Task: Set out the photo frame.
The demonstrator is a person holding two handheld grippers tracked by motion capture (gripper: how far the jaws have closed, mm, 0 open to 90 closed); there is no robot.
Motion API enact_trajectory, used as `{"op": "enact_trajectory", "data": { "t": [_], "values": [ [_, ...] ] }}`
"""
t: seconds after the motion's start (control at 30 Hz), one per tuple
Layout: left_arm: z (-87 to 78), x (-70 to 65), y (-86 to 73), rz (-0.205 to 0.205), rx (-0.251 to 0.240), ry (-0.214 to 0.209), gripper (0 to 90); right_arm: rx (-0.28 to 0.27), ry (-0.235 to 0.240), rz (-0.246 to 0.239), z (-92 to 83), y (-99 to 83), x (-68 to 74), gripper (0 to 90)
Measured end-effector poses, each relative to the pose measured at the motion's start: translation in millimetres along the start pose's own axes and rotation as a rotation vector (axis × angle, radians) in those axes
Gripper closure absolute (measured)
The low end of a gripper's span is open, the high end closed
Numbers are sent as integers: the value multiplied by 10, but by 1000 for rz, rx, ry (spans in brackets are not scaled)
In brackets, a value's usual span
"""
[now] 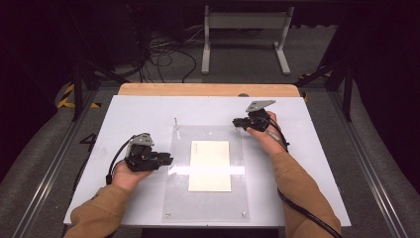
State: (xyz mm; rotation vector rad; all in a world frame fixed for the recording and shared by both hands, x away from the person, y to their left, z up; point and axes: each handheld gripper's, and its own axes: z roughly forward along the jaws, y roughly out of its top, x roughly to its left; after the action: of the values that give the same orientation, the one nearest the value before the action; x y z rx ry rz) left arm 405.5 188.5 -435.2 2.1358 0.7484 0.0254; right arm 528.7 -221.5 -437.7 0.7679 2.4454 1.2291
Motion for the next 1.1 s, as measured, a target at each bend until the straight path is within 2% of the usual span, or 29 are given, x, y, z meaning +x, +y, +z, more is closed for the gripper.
{"op": "enact_trajectory", "data": {
  "t": [0.03,0.07,0.17,0.2,0.23,0.27,0.4,0.43,0.53,0.6,0.63,0.97,1.0,1.1],
  "values": [
    [-9,9,8,19,-1,-1,706,1,-3,0,3,3,4,849],
    [-13,-2,9,8,-7,-1,705,2,-2,5,4,4,0,849],
    [-29,3,1,20,-9,3,704,13,8,71,0,13,-33,850],
    [-28,-6,-8,5,-12,-3,704,20,13,93,2,22,-42,849],
    [-28,-6,-8,5,-12,-3,704,20,13,93,2,22,-42,849],
    [-53,7,-17,20,-15,2,704,42,15,124,7,50,-52,847],
    [-98,-3,-31,17,-23,7,704,76,19,156,14,91,-67,845],
    [-114,-19,-37,6,-32,6,704,84,21,166,19,102,-73,844],
    [-173,-60,-40,16,-41,11,703,111,19,197,30,136,-84,844],
    [-206,-67,-43,40,-42,17,702,116,23,222,34,142,-94,843],
    [-215,-85,-52,25,-47,11,702,116,24,234,34,140,-103,842],
    [-281,-105,-54,24,-69,16,696,139,-2,331,58,176,-119,845],
    [-316,-114,-42,46,-72,13,685,142,-4,340,60,180,-122,845],
    [-373,-165,-32,65,-81,-10,646,150,-4,358,64,190,-132,845]
  ]
}}
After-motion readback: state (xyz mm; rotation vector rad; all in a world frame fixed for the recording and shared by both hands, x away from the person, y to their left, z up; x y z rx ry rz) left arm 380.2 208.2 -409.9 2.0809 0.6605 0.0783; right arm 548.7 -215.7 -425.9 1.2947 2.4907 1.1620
